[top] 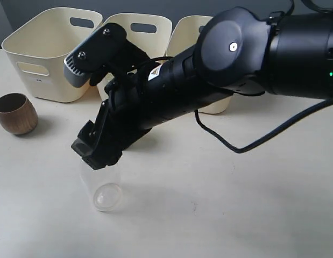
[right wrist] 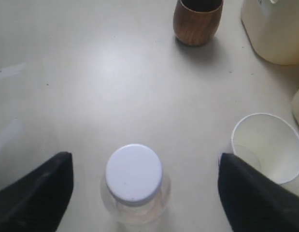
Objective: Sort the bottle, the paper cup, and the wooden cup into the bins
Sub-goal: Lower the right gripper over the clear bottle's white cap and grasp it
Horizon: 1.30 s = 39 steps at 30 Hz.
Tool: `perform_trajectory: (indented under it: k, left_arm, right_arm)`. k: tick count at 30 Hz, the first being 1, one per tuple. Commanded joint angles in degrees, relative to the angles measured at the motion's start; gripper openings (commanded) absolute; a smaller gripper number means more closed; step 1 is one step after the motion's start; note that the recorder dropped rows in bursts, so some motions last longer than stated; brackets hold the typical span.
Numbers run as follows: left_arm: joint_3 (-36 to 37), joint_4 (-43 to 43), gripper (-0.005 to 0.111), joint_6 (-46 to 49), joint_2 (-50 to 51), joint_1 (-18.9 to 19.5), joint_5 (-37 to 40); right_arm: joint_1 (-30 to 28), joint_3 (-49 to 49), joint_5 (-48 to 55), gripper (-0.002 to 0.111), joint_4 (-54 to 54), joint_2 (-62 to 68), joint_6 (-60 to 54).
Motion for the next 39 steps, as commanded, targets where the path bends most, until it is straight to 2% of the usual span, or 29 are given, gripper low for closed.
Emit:
perform_trajectory:
  k: [1,17,39]
  left_arm:
    - [-0.1,-0.2,0.000,-0.1,0.2,-0.2,-0.2]
    - [-0.1,-0.2,0.000,-0.1,0.2,-0.2,-0.2]
    - [-0.1,-0.2,0.000,-0.1,0.2,-0.2,-0.2]
  right_arm:
    - [0.1,-0.3,-0.8,0.079,2.7,1.2,-0.6]
    - [0.1,-0.3,-1.2,0.079,6.5,3.5,-0.6]
    - [0.1,-0.3,-2.9,0.078,6.4,7.1,-0.7]
